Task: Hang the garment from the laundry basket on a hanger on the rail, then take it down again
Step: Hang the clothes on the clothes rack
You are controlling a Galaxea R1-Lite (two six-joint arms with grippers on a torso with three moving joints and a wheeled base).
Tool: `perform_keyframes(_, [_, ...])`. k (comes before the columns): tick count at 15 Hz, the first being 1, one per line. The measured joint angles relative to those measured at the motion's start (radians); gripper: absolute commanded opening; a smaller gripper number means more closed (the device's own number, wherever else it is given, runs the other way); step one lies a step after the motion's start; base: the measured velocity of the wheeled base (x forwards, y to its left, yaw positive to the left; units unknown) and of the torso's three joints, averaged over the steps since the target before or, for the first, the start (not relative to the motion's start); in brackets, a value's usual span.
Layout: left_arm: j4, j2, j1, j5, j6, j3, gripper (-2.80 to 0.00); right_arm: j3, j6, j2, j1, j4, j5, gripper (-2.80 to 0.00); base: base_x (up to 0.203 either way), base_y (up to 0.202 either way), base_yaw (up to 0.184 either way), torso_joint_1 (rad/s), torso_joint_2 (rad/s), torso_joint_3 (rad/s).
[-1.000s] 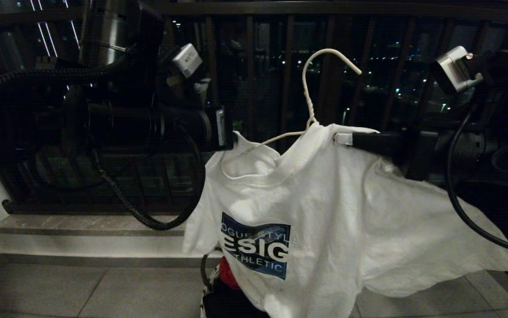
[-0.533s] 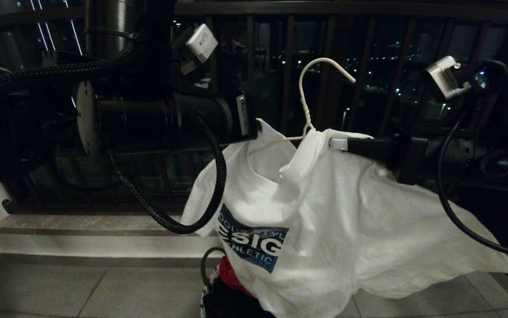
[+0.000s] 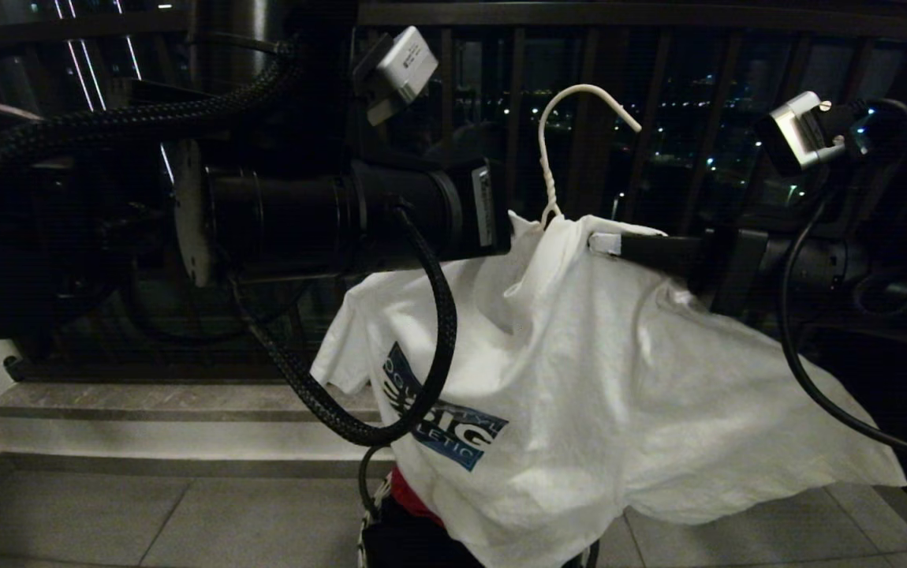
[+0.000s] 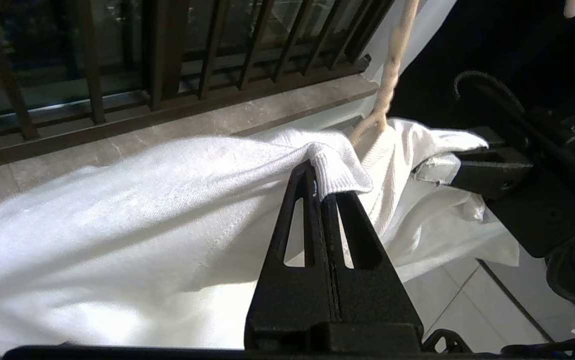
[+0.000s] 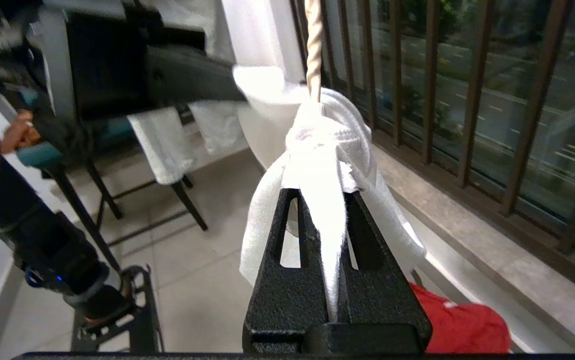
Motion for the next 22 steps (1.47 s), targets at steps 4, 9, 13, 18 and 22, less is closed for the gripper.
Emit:
perform_keyframes(4, [-0.001,0.006,-0.001,0.004,-0.002,-0.012,-2.8,0.032,0.016,0.038,0.004,-0.109,0.008,-2.8,0.0,0.0,0.0,0.0,0.0,0.0])
perform_keyframes(9, [-0.049,0.014,0.009,0.021,0.001,-0.015,-2.8,0.058,0.085,0.079,0.016,-0.212,0.011,-2.8,0.0,0.0,0.0,0.0,0.0,0.0])
perform_keyframes(13, [-0.049,0.023,0.025,0.022,0.001,-0.024,-2.8,0.065,0.088,0.081,0.018,-0.232,0.016,-2.8,0.0,0.0,0.0,0.0,0.0,0.0])
perform_keyframes(18, [-0.048,0.024,0.032,0.025,0.001,-0.024,-2.8,0.072,0.087,0.081,0.026,-0.233,0.017,-2.8,0.0,0.0,0.0,0.0,0.0,0.0])
perform_keyframes(22, [-0.049,0.026,0.032,0.025,0.003,-0.026,-2.8,0.074,0.086,0.081,0.031,-0.233,0.018,-2.8,0.0,0.0,0.0,0.0,0.0,0.0])
